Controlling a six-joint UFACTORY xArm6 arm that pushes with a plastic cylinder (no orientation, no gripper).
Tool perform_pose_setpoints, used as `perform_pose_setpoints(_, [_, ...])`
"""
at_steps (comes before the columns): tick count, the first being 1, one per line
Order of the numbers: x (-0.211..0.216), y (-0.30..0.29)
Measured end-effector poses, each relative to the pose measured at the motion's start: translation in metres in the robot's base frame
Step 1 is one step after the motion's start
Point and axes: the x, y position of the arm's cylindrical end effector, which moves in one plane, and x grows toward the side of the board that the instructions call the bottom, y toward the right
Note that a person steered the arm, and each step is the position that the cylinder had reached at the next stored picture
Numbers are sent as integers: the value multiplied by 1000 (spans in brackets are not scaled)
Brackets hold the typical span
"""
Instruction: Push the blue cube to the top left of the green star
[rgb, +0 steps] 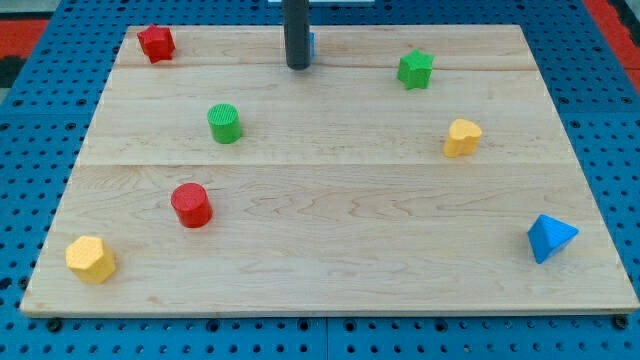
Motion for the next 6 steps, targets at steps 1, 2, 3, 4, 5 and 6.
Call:
perform_pose_setpoints(1, [-6,13])
perform_pose_setpoints(2, [-1,-31])
perform_pose_setpoints(3, [-23,-76])
perform_pose_setpoints(4, [-35,-21])
perform_pose_setpoints(5, [-32,-30])
perform_pose_setpoints(6, [22,-55])
